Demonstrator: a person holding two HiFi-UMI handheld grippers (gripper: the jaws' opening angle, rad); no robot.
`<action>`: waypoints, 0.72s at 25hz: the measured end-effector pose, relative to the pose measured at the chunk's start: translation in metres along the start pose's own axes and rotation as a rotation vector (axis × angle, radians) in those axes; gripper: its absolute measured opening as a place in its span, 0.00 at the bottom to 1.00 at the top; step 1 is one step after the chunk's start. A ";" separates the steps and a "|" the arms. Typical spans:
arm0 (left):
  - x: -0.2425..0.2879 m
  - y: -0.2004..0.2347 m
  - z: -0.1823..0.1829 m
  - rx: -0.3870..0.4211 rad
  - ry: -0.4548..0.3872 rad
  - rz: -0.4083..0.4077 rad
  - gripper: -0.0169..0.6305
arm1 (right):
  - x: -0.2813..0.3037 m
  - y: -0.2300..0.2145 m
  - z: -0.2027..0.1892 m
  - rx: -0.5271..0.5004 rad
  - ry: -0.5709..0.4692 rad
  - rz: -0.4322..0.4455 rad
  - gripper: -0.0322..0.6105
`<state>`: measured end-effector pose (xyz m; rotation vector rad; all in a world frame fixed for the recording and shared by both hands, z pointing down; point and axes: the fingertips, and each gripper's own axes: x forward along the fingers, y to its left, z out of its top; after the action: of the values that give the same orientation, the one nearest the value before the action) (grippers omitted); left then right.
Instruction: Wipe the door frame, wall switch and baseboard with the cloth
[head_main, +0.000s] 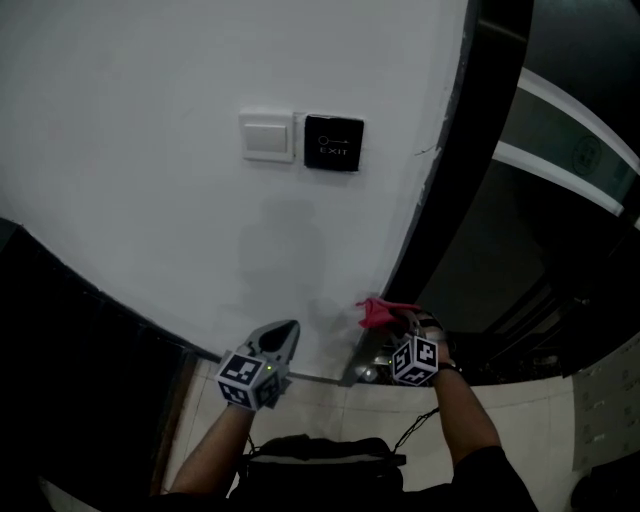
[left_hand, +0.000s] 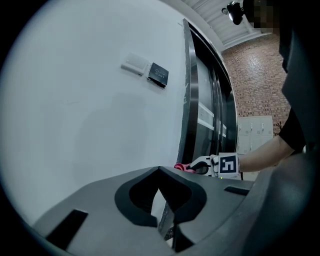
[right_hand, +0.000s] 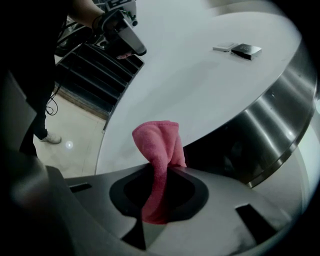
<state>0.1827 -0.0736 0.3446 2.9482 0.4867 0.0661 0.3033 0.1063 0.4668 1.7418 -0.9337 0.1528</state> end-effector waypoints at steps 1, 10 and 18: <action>0.000 -0.001 0.000 0.000 0.000 -0.002 0.03 | 0.002 0.002 -0.001 0.014 0.008 0.004 0.15; -0.027 0.017 0.002 0.000 -0.002 0.040 0.03 | 0.020 0.031 -0.018 -0.053 0.093 0.062 0.15; -0.064 0.039 0.003 -0.032 -0.034 0.076 0.03 | 0.030 0.041 -0.020 0.032 0.197 0.080 0.14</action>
<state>0.1348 -0.1314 0.3463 2.9302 0.3660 0.0325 0.3042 0.1043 0.5213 1.6846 -0.8605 0.3863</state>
